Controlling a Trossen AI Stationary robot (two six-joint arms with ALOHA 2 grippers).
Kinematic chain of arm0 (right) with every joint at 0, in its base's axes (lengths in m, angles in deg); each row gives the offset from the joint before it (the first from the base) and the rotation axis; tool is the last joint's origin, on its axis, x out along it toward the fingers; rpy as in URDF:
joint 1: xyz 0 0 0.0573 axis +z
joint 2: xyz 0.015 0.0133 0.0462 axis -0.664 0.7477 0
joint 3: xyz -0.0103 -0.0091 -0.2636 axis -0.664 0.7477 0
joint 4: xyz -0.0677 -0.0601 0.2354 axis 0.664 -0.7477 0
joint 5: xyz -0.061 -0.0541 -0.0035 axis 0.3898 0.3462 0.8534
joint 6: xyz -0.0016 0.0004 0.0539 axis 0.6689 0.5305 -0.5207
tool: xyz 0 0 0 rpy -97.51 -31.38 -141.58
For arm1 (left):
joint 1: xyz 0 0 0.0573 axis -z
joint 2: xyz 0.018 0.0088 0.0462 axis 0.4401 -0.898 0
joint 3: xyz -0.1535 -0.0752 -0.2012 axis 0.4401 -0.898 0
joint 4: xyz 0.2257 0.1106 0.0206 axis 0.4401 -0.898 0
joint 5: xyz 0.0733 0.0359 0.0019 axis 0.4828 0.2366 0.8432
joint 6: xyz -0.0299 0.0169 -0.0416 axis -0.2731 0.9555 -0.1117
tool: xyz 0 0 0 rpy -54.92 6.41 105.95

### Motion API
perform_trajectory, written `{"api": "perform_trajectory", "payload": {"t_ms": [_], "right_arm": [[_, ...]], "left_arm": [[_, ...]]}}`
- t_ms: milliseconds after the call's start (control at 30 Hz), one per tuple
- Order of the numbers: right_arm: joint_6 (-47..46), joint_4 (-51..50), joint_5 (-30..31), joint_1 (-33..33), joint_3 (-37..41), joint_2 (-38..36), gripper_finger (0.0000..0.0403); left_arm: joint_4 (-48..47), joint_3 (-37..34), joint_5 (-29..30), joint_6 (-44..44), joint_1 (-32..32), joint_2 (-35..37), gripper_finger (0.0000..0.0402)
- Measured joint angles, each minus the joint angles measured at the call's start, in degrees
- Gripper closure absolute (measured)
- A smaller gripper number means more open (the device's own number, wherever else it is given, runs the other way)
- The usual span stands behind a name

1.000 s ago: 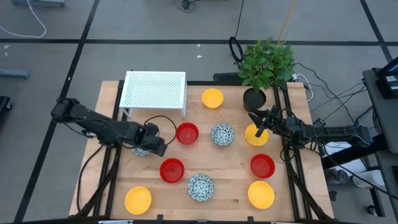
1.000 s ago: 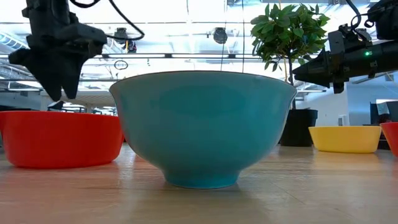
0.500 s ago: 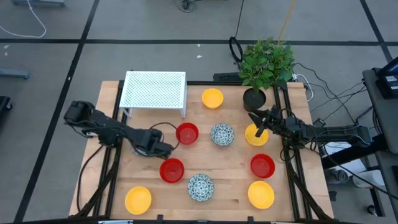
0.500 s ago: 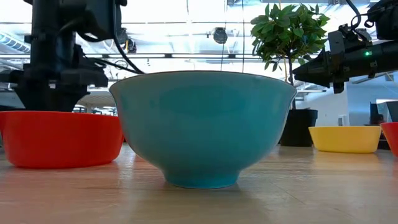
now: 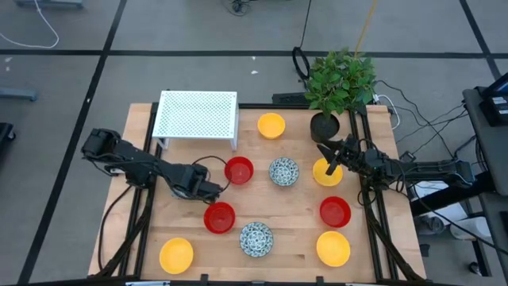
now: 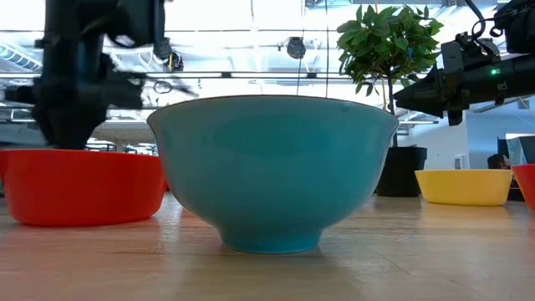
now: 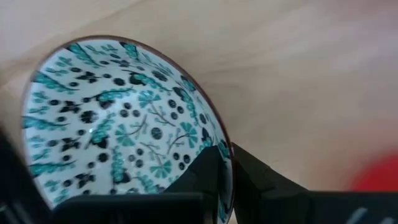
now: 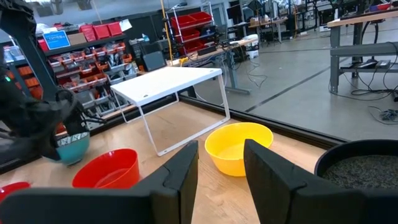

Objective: Pick & Place Mini bowls
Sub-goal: Put the top left blue patterned bowl on the shelf

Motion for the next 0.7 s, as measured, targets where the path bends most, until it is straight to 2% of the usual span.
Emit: {"api": "perform_trajectory", "payload": {"t_ms": [167,267,433,567,700], "right_arm": [[0.0,0.9,0.0,0.0,0.0,0.1,0.0287],[-0.6,2.7,0.0,0.0,0.0,0.1,0.0287],[-3.9,5.2,0.0,0.0,0.0,0.0,0.0287],[-5.2,6.1,0.0,0.0,0.0,0.0,0.0287],[-7.5,6.1,-0.1,0.0,0.0,0.0,0.0287]], "left_arm": [[0.7,7.6,2.0,7.1,0.0,0.5,0.0389],[0.0,13.8,6.5,12.6,0.0,0.5,0.0382],[0.4,24.7,16.0,26.4,-0.9,0.5,0.0392],[-0.7,31.6,21.2,38.3,-4.2,0.6,0.0381],[-3.9,36.0,22.3,49.7,-11.1,0.6,0.0373]]}}
